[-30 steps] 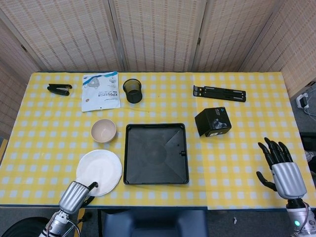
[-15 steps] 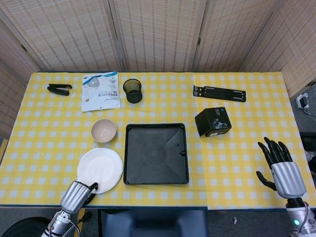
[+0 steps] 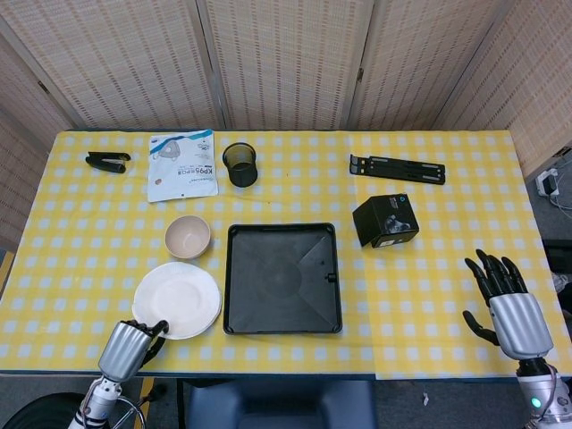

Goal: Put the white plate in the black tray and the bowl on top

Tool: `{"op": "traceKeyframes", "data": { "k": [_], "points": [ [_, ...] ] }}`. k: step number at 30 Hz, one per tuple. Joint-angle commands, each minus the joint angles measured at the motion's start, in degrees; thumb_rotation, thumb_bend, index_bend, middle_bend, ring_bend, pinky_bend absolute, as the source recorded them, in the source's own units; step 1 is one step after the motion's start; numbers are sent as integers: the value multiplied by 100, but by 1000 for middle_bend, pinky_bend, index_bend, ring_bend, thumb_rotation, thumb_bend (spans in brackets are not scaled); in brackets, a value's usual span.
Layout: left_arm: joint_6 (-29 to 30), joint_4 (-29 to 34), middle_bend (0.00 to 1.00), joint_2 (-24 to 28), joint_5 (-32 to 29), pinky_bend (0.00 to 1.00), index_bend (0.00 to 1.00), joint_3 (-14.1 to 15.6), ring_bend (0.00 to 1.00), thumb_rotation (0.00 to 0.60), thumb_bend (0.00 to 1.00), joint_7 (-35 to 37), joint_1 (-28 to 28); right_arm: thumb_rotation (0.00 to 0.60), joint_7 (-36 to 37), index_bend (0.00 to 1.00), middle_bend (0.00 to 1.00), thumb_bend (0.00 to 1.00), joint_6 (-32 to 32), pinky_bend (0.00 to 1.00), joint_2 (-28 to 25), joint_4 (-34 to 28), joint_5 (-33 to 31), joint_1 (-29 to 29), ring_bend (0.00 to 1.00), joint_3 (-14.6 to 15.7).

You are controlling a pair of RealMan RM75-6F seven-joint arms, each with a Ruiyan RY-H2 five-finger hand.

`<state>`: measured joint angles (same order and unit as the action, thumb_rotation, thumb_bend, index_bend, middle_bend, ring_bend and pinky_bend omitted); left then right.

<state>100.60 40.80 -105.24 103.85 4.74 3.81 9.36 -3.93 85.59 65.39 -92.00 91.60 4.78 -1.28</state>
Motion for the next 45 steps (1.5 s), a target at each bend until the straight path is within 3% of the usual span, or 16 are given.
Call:
{"op": "traceKeyframes", "data": {
  "k": [1,14,24,35,45],
  "points": [
    [296,22,1000,60,-105,1000,594,-205,1000,600,505,91,30,600,1,0,0,337,-8,0,-4,-2,8,3,0,7],
    [1126,912,1000,562,-245,1000,601,-742,1000,600,526,-156,162,600,3,0,0,337,-37,0,-22,-24,100,15,0,75],
    [1239,1940,1000,856,-23,1000,606,-861,1000,600,540,-752,330,600,80,0,0,337,36,0,-58,-48,170,-9,0,100],
    [548,2941,1000,613,651,1000,607,-776,1000,600,543,-1916,859,600,405,0,0,337,283,0,-208,-58,335,-96,0,136],
    [-413,3029,1000,85,487,1000,608,-1017,1000,600,543,-2146,1426,600,651,0,0,337,382,0,-302,-23,270,-146,0,91]
  ]
}}
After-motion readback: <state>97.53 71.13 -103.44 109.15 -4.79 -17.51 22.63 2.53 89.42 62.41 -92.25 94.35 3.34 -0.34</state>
